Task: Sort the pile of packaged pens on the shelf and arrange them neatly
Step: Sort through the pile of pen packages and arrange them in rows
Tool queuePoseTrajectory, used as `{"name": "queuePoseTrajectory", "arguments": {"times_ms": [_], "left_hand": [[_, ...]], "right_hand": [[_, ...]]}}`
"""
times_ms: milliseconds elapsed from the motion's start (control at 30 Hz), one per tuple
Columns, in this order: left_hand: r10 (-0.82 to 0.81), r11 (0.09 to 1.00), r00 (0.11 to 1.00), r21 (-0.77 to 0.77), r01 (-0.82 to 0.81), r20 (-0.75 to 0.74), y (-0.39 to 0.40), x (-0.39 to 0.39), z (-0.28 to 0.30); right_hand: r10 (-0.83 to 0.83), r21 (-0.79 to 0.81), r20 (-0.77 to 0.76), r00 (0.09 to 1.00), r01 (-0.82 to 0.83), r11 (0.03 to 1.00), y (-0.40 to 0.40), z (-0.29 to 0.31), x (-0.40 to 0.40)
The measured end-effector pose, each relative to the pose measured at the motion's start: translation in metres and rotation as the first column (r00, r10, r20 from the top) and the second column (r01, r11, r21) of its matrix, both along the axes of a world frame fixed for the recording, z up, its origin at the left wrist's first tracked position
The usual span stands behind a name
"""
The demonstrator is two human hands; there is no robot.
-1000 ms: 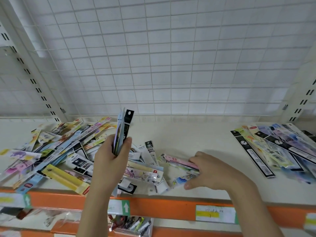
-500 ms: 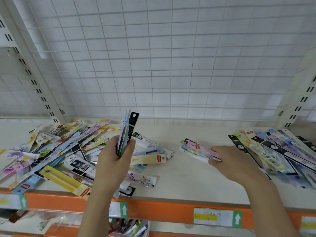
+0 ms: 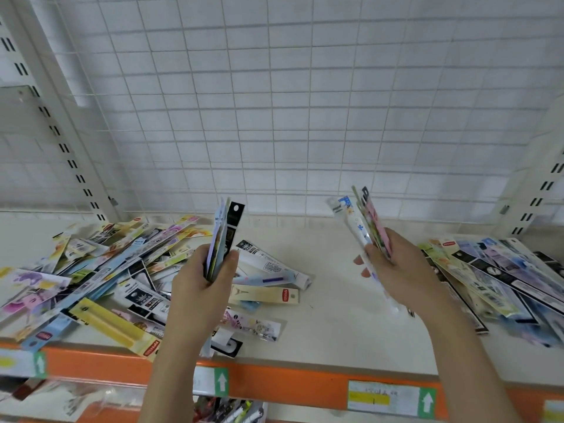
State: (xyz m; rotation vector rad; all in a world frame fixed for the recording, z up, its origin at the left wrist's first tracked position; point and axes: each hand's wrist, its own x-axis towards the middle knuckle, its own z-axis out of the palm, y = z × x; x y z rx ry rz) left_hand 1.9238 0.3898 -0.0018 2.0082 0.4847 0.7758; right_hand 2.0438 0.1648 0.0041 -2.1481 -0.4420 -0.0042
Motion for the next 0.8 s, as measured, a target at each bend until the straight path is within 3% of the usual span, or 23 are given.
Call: {"name": "queuePoseTrajectory", "arguments": {"times_ms": [233,467,667,800], "left_hand": [[0.013,1.0,1.0,-0.004,-0.013,0.005,0.007,0.001,-0.002],[0.029,0.999,0.999,-0.044,-0.028,0.021,0.016,0.001,-0.003],[0.09,0.991,0.995,-0.103,-0.087,0.032,0.022,-0.003,0.001],[0.127,0.99,0.992,-0.07,-0.125,0.026,0.027,-0.002,0.002]], "right_hand": [[-0.2,0.27,0.122,0.972,0.162,0.949,0.022,-0.009,0.004],[-0.173,0.405,0.123,0.977,0.11,0.908,0.038,-0.002,0.007],[-0.01,0.404,0.041,0.999,-0.007,0.915,0.055,-0.016,0.012],[0.025,0.298,-0.101,0.995,0.006,0.954,0.062,-0.034,0.019]]}}
